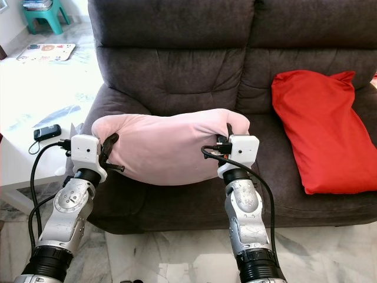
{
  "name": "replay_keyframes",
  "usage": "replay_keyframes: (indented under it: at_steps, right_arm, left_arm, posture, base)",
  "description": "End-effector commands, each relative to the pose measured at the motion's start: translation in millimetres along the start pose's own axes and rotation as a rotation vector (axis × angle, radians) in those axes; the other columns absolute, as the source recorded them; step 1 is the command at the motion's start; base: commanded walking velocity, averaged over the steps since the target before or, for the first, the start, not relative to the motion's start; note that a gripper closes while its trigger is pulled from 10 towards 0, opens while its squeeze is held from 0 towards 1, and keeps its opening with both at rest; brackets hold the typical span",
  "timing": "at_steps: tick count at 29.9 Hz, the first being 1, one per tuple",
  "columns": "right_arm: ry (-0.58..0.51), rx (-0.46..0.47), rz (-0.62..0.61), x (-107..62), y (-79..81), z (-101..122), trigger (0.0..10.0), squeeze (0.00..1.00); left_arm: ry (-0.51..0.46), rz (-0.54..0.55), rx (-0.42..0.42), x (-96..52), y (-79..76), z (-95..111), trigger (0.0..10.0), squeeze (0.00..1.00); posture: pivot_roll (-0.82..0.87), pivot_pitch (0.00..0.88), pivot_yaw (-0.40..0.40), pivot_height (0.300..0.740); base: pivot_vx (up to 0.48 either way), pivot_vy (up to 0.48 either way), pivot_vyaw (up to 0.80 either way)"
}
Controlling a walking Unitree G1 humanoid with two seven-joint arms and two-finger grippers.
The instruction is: Move the pillow to the sofa from floor
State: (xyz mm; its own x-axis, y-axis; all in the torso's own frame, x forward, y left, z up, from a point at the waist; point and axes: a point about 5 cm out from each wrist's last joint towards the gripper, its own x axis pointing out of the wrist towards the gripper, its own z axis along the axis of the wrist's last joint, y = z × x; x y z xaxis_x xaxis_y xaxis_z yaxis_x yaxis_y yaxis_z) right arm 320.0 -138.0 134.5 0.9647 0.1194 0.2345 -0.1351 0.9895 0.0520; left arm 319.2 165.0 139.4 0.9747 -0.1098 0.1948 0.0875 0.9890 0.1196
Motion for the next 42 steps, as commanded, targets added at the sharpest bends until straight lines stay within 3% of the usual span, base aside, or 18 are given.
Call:
replay_keyframes:
  at_steps: [1, 26, 33, 39, 42]
  right_arm:
    - [-0.028, 0.007, -0.014, 1.0, -3.8, 5.7, 10.0, 0.0]
    - [-0.024, 0.005, -0.019, -0.3, -5.0, 5.6, 10.0, 0.0]
    - [-0.02, 0.003, -0.01, -0.1, -3.9, 5.6, 10.0, 0.0]
    - [0.024, -0.047, 0.011, 10.9, -2.9, 4.7, 10.0, 0.0]
    - [0.008, -0.046, 0.031, 22.0, -1.1, 10.7, 10.0, 0.0]
  left_arm:
    - [-0.071, 0.046, 0.012, 2.2, 9.4, 14.3, 10.0, 0.0]
    - [-0.069, 0.053, 0.009, 1.6, 11.7, 12.5, 10.0, 0.0]
    - [-0.066, 0.049, 0.015, 1.3, 10.9, 11.5, 10.0, 0.0]
    - [-0.048, 0.043, 0.012, 2.5, 12.0, 10.1, 10.0, 0.0]
    - [-0.022, -0.013, -0.001, 4.0, 7.9, 8.8, 10.0, 0.0]
  posture:
    - [0.08, 0.115, -0.017, 0.74]
    - [0.08, 0.117, -0.017, 0.74]
    - [0.08, 0.117, -0.018, 0.74]
    - [0.07, 0.114, -0.019, 0.74]
    - [0.07, 0.111, -0.022, 0.74]
  base:
    - [0.315, 0.0, 0.0]
    - [0.345, 0.0, 0.0]
    - [0.0, 0.0, 0.0]
    - [0.0, 0.0, 0.0]
    - [0.0, 0.0, 0.0]
